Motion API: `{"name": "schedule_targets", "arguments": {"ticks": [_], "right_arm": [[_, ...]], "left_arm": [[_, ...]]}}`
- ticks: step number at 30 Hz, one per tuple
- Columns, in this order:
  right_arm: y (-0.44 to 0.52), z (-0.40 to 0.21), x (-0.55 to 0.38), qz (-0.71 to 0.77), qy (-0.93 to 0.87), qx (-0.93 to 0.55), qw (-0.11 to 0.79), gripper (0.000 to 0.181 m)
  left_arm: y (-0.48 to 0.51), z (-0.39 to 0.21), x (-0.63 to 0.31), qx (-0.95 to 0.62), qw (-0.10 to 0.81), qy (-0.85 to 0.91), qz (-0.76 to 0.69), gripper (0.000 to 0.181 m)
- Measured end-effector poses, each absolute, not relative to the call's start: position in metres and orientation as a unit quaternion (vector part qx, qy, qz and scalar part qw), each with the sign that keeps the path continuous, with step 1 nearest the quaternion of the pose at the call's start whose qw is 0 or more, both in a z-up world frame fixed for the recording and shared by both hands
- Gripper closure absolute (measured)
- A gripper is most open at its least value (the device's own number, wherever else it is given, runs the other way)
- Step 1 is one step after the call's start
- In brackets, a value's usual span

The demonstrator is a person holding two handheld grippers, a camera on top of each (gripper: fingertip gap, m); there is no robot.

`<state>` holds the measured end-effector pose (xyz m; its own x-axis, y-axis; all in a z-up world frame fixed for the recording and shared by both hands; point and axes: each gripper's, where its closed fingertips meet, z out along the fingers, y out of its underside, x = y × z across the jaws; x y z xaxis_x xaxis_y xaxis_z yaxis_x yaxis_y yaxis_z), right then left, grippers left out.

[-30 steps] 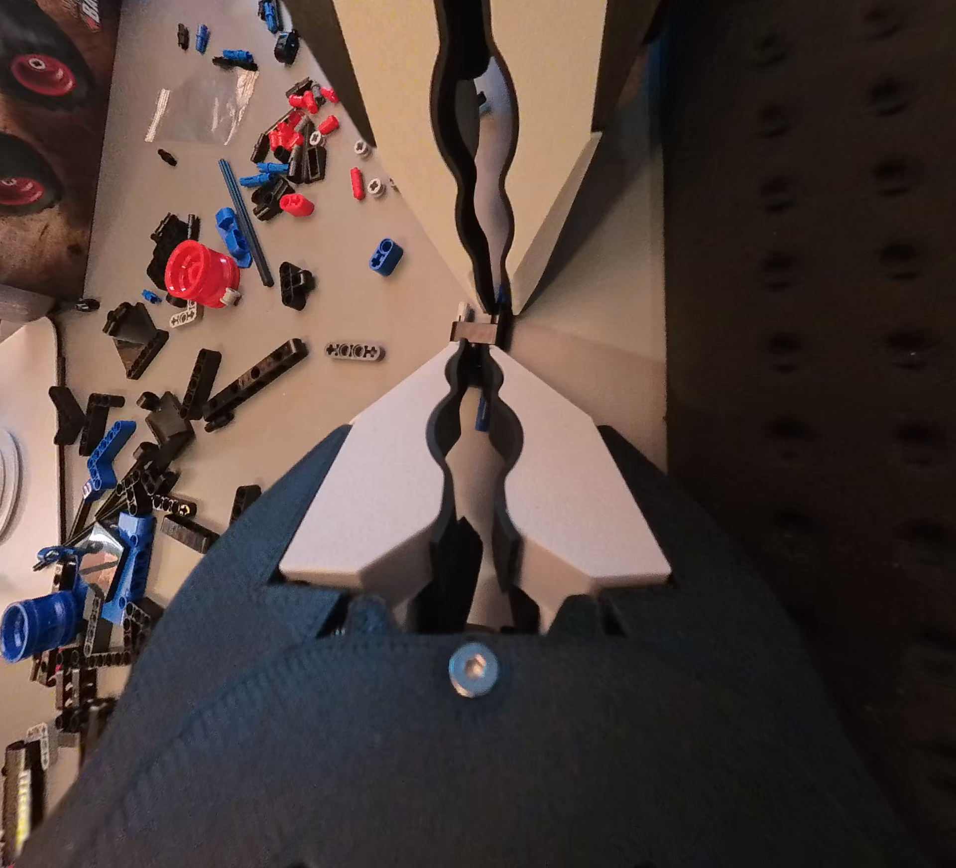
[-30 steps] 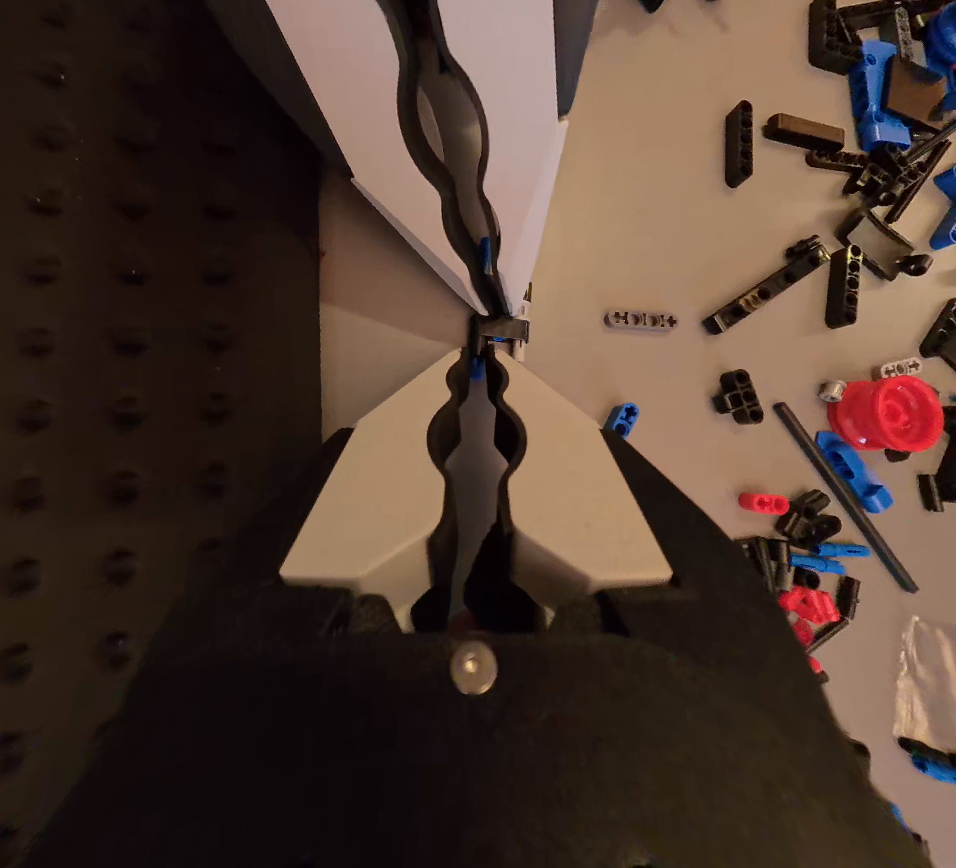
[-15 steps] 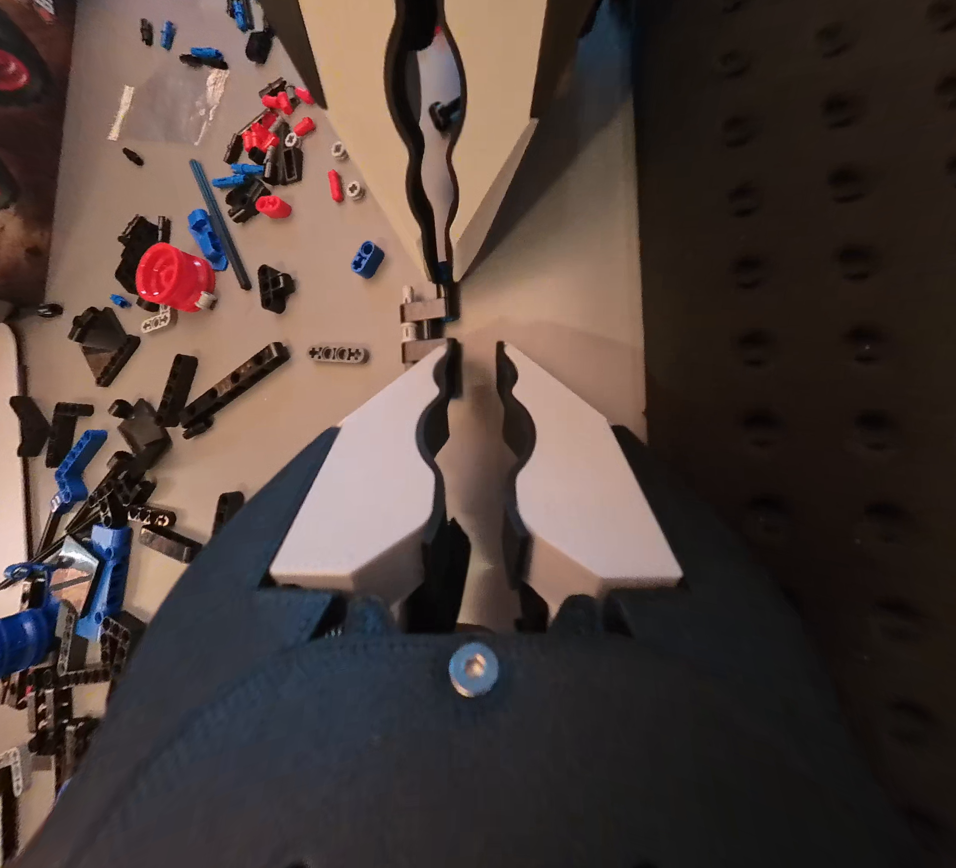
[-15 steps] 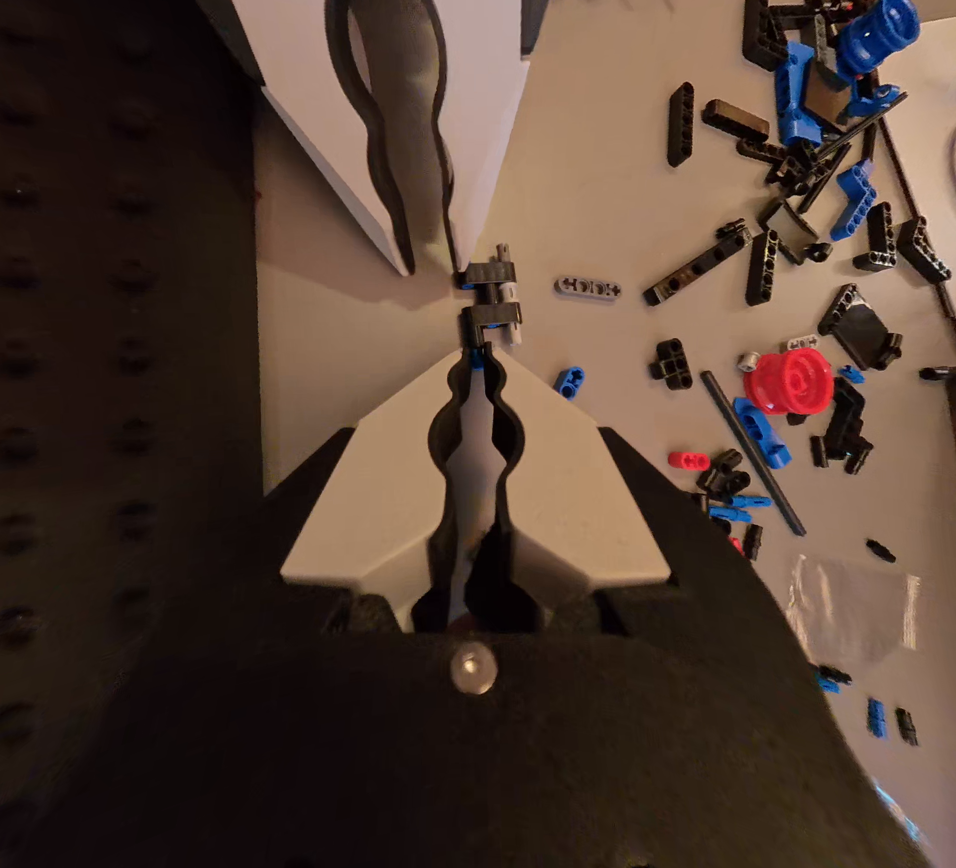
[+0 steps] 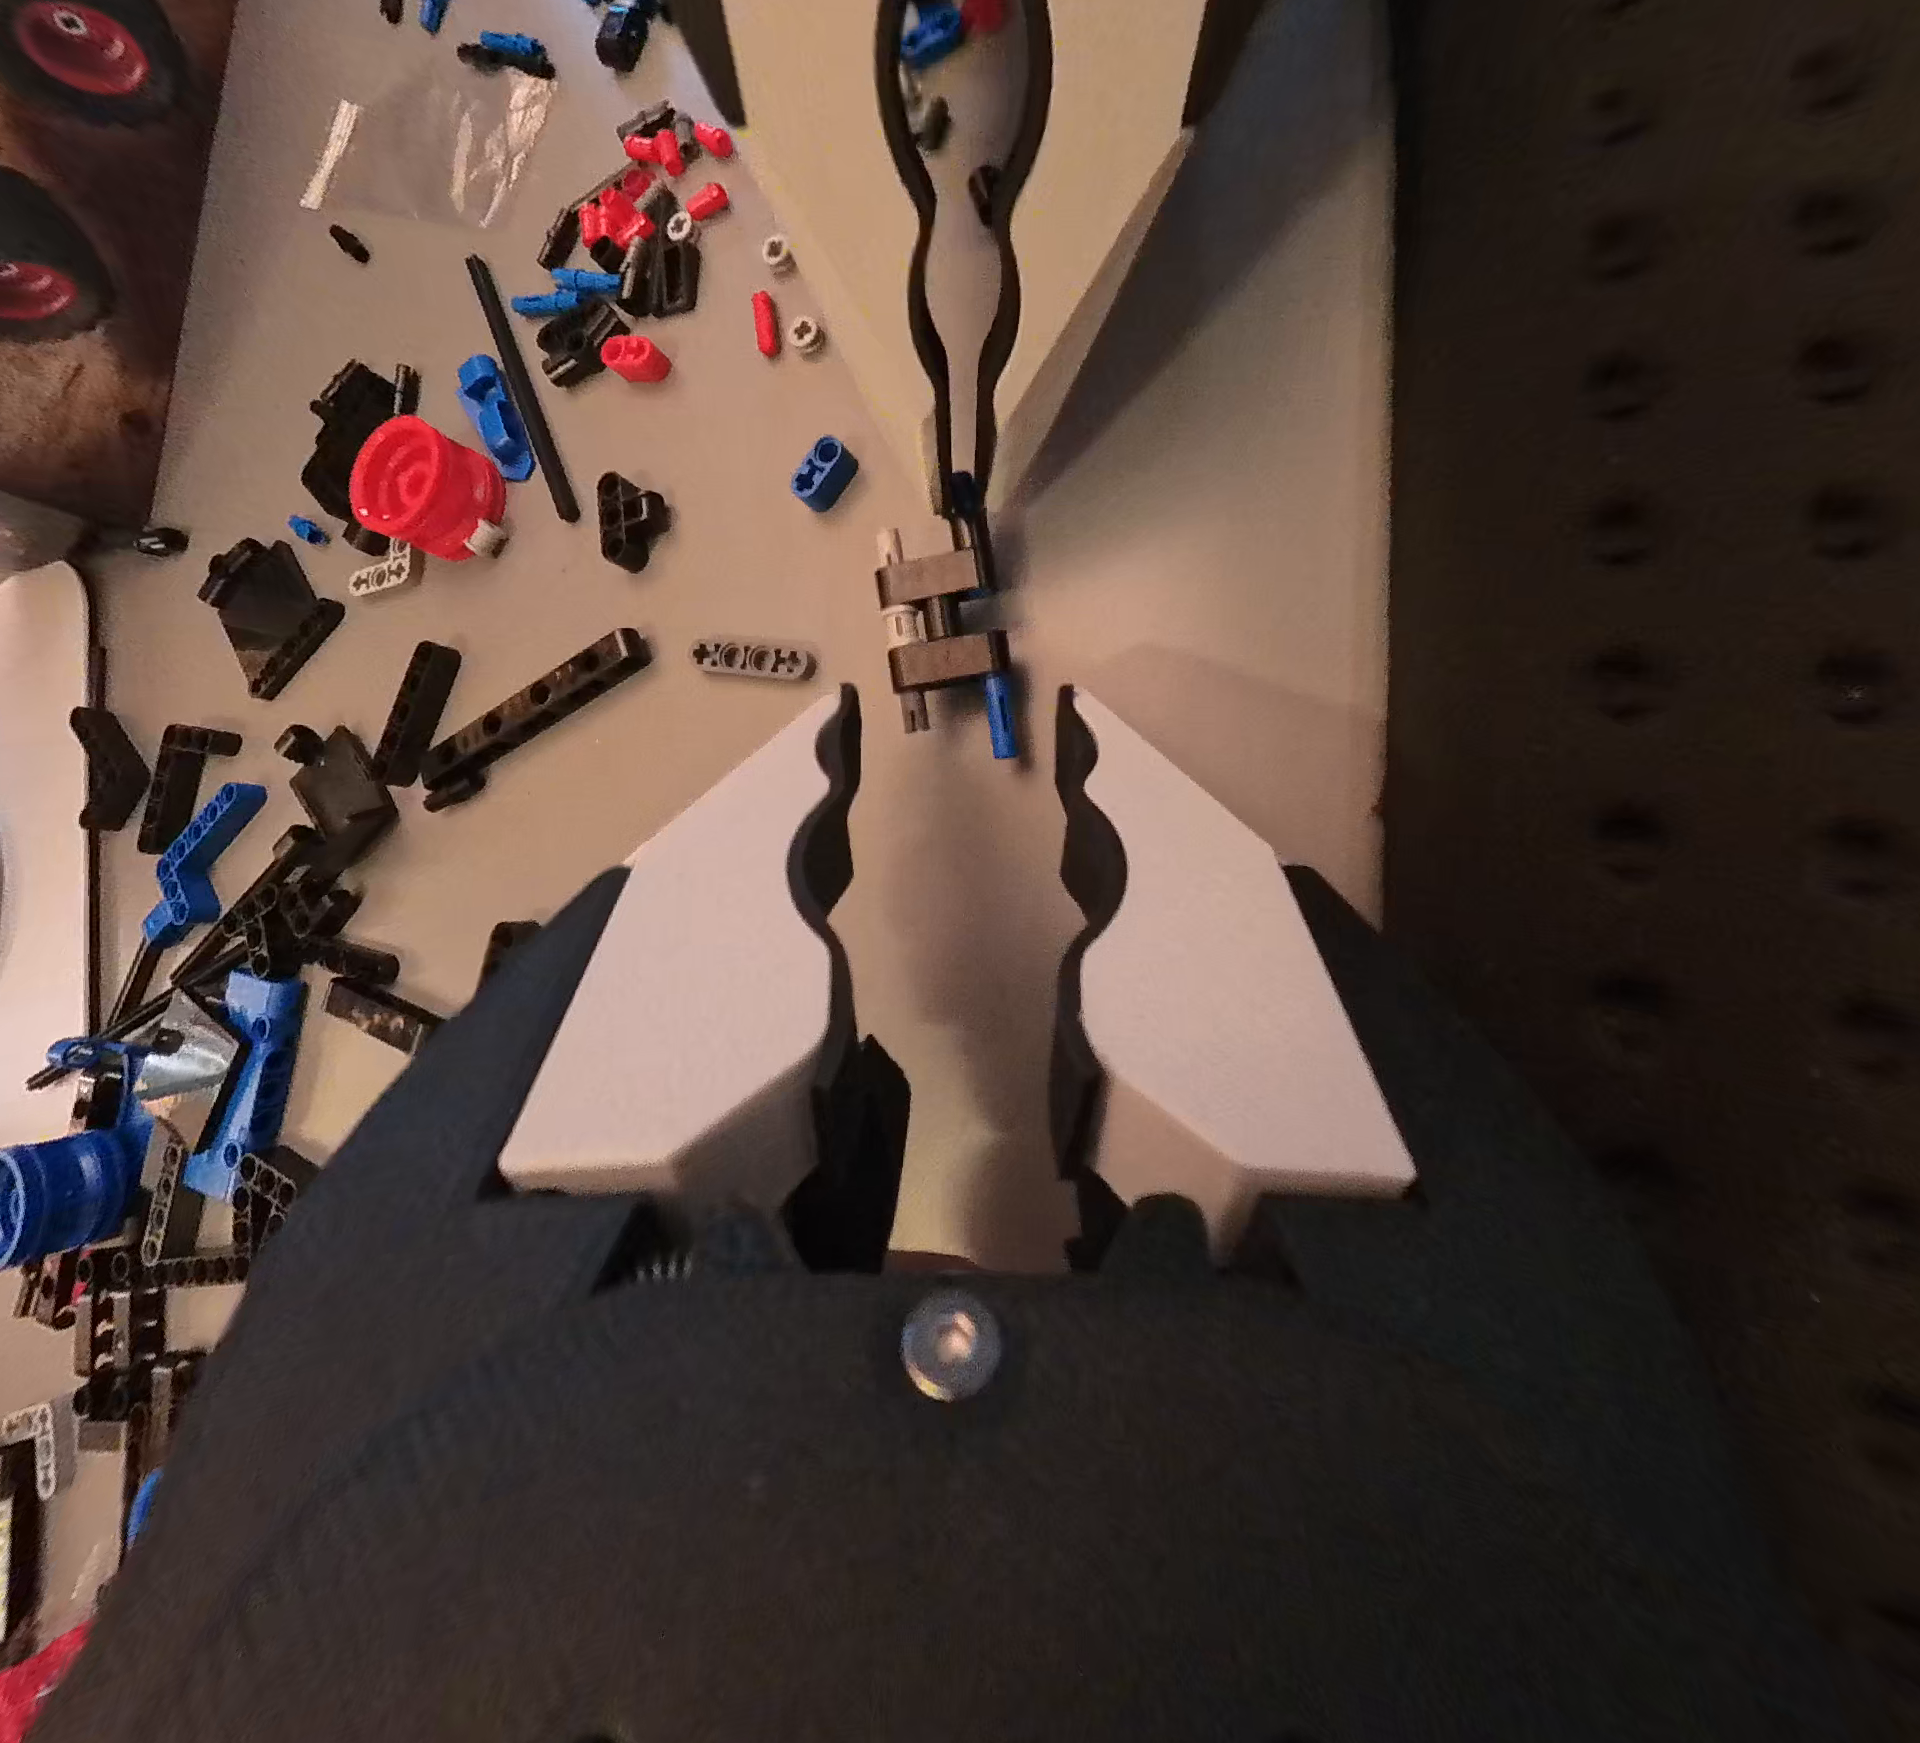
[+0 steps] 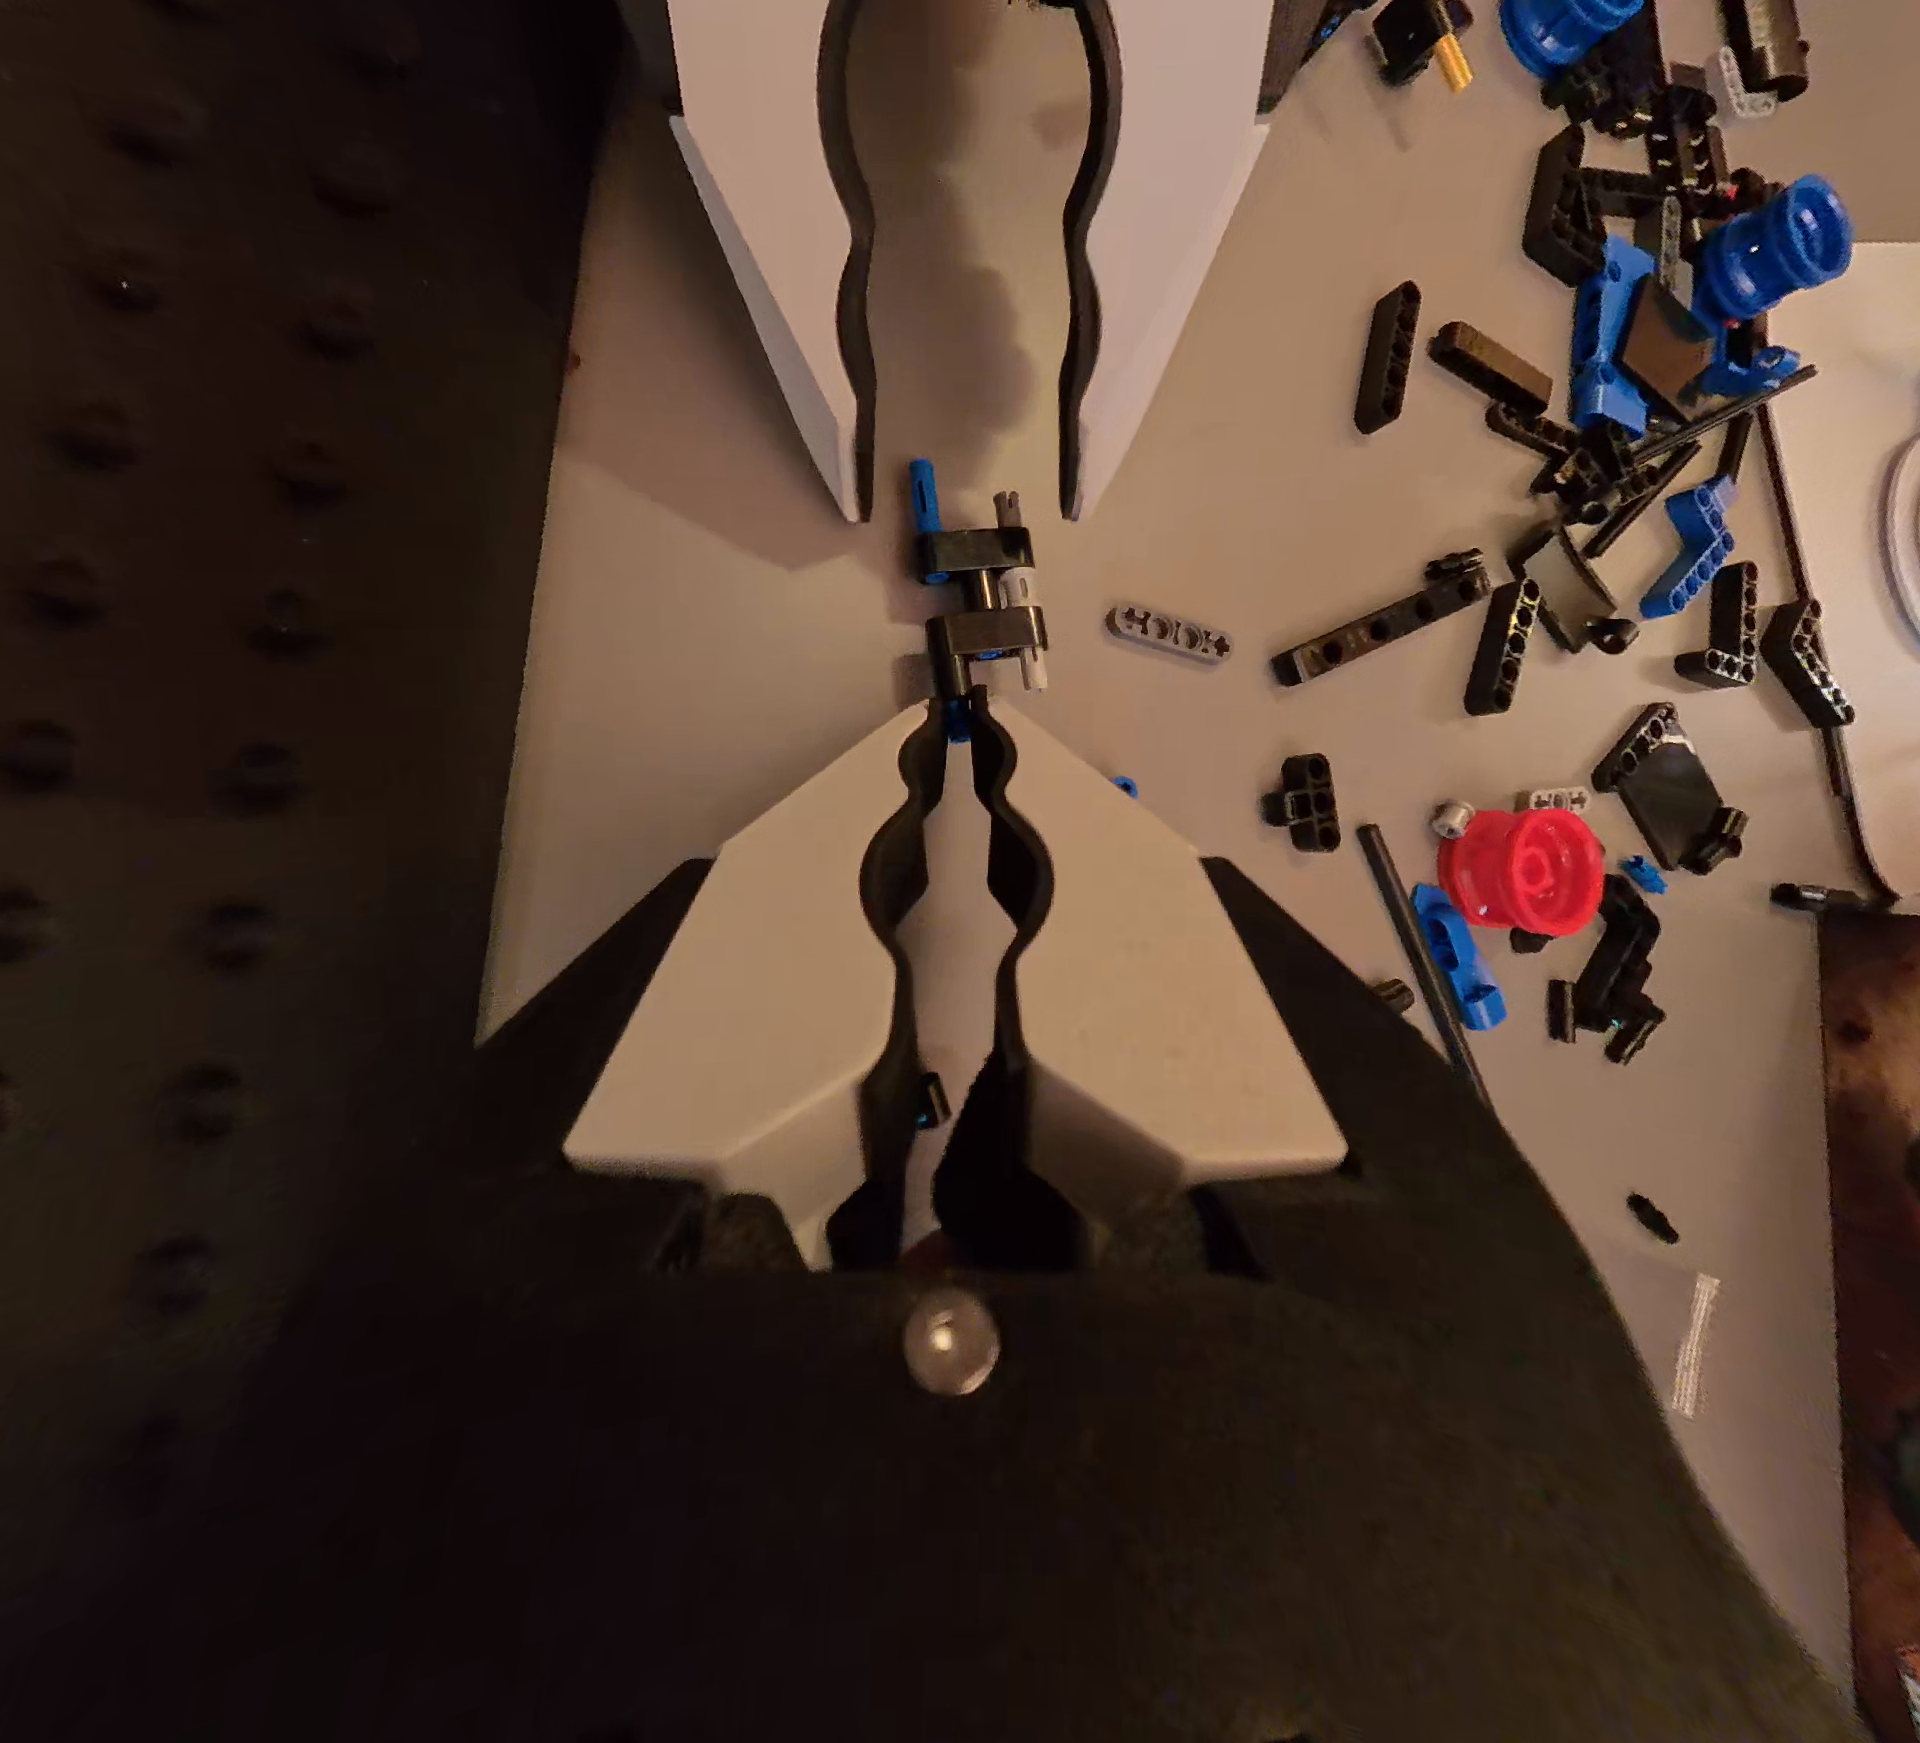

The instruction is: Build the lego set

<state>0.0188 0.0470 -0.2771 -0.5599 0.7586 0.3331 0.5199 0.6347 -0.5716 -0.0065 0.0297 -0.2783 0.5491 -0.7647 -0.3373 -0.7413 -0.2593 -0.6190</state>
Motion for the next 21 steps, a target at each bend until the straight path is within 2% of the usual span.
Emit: {"name": "schedule_targets", "arguments": {"ticks": [15, 21], "right_arm": [[0.055, -0.259, 0.020, 0.279, -0.834, -0.380, 0.287, 0.180], [0.054, -0.252, 0.022, 0.308, -0.823, -0.384, 0.283, 0.180]], "left_arm": [[0.036, -0.276, -0.006, -0.790, 0.394, 0.469, 0.005, 0.142], [0.044, -0.264, -0.008, -0.765, 0.431, 0.476, 0.051, 0.161]]}}
